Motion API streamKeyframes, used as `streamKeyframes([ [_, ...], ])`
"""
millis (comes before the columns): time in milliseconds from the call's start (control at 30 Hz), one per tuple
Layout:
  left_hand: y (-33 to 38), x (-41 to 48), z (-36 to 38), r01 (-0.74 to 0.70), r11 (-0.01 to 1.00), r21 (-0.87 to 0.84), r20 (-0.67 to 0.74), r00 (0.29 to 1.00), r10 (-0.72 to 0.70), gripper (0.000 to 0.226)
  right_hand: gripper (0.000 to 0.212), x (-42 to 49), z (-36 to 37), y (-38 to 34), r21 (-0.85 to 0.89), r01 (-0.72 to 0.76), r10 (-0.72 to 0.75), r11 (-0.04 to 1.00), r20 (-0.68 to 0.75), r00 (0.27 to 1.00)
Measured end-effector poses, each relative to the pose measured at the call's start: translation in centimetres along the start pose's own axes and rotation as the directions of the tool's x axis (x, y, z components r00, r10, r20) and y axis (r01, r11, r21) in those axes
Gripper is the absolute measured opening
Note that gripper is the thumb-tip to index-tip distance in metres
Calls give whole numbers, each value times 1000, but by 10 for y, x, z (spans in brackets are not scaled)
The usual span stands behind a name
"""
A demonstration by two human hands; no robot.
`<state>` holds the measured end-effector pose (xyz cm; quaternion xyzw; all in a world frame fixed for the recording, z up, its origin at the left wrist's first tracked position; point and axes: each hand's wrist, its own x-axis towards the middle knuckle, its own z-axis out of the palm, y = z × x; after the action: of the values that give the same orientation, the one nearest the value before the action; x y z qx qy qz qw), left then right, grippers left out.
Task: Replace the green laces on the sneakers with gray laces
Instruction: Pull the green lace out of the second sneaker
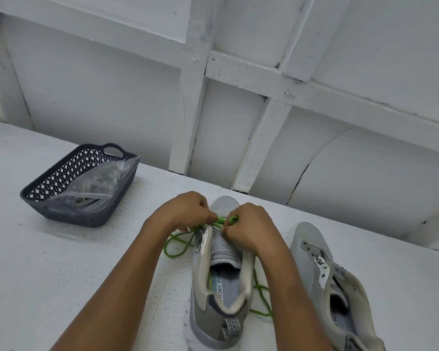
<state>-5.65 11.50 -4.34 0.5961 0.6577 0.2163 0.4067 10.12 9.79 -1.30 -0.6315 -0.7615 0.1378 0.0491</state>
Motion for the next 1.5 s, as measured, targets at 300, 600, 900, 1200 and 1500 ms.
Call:
streamKeyframes([
  [300, -2, 2, -2, 8, 1000, -16, 8, 1000, -8, 20, 16, -10, -5, 5, 749, 74, 67, 658, -156, 985],
  [600, -4, 3, -1, 11, 999, -40, 18, 1000, -11, 17, 20, -12, -15, 15, 868, 83, 140, 489, -172, 975],
  [900, 0, 0, 0, 1, 1000, -25, 11, 1000, -1, 18, 12, 9, -8, 6, 12, -27, 27, 1000, 28, 999],
  [1200, -2, 2, -2, -1, 1000, -8, 24, 1000, 1, 18, 22, -5, -13, 11, 799, 155, -81, 581, -132, 988],
  [1500, -1, 1, -1, -2, 1000, -22, 26, 1000, 2, 17, 36, -13, -23, 24, 844, 122, 128, 522, -220, 967],
])
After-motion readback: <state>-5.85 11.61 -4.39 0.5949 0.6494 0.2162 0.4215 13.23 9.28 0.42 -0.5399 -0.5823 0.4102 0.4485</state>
